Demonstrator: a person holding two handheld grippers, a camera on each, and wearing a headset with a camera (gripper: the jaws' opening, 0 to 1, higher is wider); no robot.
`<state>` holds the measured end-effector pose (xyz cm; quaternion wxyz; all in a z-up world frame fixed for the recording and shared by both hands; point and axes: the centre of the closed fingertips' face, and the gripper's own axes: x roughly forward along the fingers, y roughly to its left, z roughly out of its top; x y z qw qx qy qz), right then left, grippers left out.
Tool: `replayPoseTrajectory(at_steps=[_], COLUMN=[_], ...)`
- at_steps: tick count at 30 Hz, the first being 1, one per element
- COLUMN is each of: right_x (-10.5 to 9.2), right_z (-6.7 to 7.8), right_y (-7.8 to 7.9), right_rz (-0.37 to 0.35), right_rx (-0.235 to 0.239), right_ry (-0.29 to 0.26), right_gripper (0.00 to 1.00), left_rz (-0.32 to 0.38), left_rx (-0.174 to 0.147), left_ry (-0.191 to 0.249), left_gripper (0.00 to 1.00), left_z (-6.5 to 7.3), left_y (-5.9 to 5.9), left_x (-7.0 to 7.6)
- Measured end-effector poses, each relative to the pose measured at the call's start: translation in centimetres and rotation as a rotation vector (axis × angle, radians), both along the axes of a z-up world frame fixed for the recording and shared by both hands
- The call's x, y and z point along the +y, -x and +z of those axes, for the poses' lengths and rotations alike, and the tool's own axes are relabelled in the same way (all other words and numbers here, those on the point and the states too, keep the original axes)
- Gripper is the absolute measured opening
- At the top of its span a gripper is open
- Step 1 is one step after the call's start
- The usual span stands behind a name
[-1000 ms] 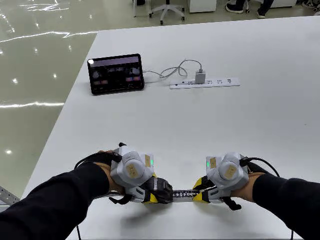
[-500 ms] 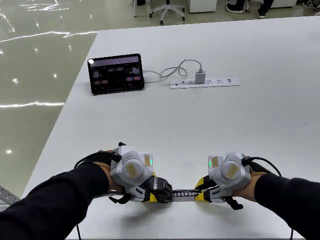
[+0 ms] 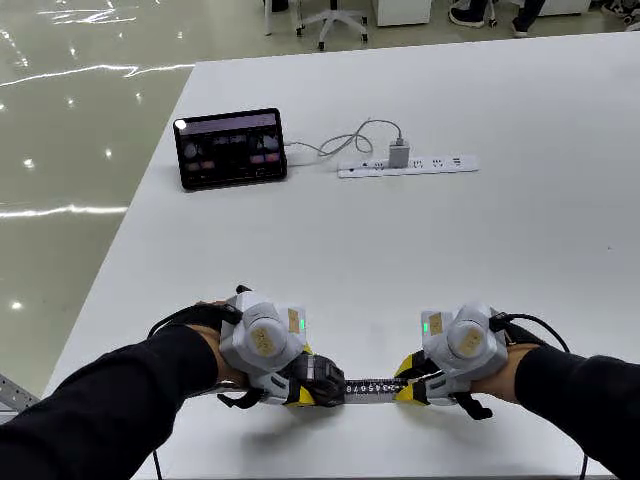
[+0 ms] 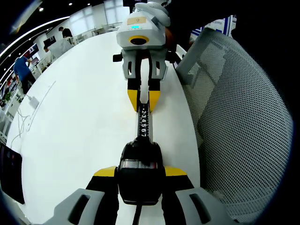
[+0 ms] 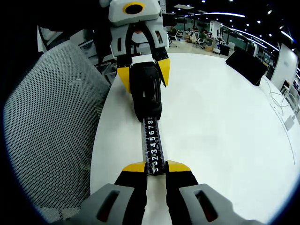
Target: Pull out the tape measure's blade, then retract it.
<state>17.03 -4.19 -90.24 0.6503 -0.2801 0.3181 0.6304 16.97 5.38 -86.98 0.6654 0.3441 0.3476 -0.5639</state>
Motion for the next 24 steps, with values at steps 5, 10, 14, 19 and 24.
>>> replayPoseTrajectory(at_steps=[5, 10, 14, 19, 24], right_x=[-0.2, -0.4, -0.6, -0.9, -1.2], right_z=[0.0, 0.0, 0.0, 0.0, 0.0], right_y=[0.0, 0.0, 0.0, 0.0, 0.0], right_rz=[-0.003, -0.007, -0.008, -0.011, -0.012], right_rx=[0.002, 0.004, 0.002, 0.003, 0.002], right_ry=[0.003, 0.003, 0.006, 0.006, 0.011], right_gripper=[0.1, 0.1, 0.1, 0.1, 0.1], left_rz=[0.001, -0.001, 0.0, 0.002, 0.001], left_rx=[-0.002, -0.004, -0.004, -0.005, -0.004], left_ry=[0.001, 0.0, 0.002, 0.004, 0.005], left_gripper=[0.31, 0.31, 0.31, 0.31, 0.31], left_z=[0.0, 0.0, 0.0, 0.0, 0.1], left_y=[0.0, 0.0, 0.0, 0.0, 0.0], left_x=[0.0, 0.0, 0.0, 0.0, 0.0])
